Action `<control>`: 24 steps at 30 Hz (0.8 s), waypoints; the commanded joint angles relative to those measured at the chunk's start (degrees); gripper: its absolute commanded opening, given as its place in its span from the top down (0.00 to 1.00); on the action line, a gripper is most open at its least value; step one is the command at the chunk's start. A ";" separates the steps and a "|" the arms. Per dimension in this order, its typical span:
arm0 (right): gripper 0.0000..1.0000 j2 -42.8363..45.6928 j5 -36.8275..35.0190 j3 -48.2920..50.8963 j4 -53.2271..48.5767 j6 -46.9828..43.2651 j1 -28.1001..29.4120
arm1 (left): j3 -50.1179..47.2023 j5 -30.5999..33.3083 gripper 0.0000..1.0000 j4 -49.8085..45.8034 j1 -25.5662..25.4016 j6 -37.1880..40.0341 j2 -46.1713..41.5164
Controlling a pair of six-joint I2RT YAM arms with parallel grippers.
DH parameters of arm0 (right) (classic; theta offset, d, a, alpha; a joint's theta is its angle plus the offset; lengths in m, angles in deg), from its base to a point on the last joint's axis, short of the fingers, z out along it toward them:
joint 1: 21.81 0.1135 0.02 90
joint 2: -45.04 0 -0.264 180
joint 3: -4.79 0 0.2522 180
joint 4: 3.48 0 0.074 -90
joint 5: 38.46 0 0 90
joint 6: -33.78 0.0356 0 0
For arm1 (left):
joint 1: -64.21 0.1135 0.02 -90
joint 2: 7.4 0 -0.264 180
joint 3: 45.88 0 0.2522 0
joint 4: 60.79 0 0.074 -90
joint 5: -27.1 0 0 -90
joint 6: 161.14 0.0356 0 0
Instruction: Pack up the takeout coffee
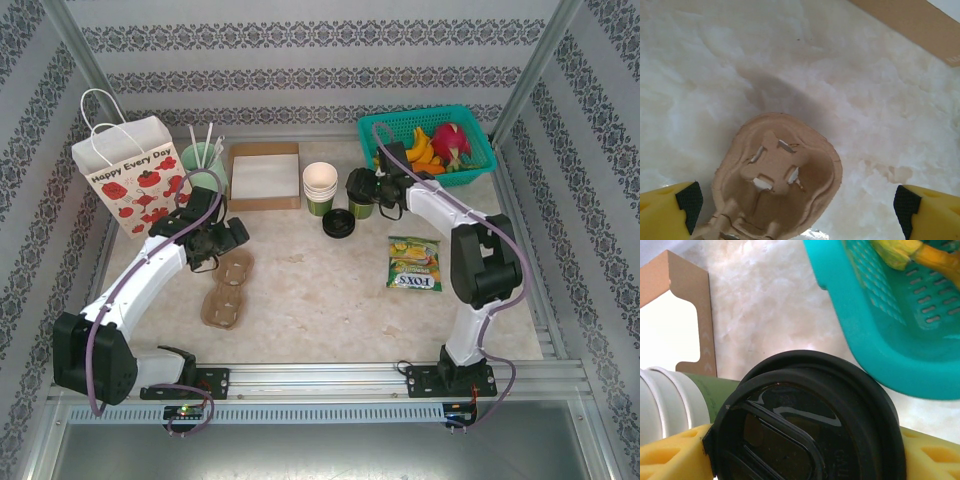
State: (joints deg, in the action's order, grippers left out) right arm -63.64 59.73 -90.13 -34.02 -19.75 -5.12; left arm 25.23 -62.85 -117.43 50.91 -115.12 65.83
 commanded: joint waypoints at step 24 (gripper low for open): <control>0.02 5.93 -5.16 -1.95 -5.00 0.34 1.43 | -16.49 -6.66 0.00 19.90 1.46 14.49 2.18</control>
State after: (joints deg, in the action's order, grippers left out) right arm -62.09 56.78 -93.70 -37.80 -18.71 -4.44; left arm 9.14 -66.06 -104.25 51.61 -103.98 67.36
